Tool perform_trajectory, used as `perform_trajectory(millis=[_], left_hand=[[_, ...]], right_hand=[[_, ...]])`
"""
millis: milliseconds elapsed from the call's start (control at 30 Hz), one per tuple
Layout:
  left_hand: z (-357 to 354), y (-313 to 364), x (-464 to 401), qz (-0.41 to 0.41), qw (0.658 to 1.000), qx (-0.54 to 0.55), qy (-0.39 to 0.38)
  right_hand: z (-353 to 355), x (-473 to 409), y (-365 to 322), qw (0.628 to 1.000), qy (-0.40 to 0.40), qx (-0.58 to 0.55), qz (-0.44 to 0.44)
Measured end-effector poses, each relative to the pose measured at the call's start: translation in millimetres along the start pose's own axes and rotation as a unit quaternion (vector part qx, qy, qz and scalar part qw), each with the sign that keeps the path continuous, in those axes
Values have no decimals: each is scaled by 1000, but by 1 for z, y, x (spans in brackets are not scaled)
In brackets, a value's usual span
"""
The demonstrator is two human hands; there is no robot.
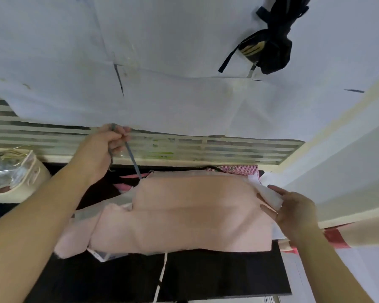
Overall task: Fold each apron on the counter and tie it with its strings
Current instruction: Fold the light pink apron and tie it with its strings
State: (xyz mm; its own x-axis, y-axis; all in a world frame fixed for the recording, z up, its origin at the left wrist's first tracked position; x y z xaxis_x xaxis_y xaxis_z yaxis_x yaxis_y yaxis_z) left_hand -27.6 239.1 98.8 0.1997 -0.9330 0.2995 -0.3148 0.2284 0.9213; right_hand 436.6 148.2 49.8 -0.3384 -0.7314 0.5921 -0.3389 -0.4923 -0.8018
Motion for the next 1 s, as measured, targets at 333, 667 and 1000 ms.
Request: perform_trajectory(millis=[333,667,1000], left_hand=[[80,-174,39,152,824,-542,59],[122,-203,54,132,730,-664,98],[159,-168,46,260,696,-669,16]], right_hand=[[15,-87,90,913,71,398,-62],[50,-63,167,744,96,651,-118],[75,-56,154,787,140,601,-10]])
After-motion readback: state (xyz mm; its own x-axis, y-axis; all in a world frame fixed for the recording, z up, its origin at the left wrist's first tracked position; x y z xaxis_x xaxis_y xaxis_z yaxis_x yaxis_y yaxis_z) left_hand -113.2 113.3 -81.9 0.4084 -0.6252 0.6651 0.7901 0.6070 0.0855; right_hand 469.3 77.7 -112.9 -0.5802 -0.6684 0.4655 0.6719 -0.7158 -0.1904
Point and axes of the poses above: each hand's wrist, its own x-axis away from the middle knuckle, its own z-axis out of the back of the hand, y = z × x, the point moved 1 cm from there along -x, towards the middle knuckle, and after that the axes turned 9 degrees about x, right-handed, at the moved point
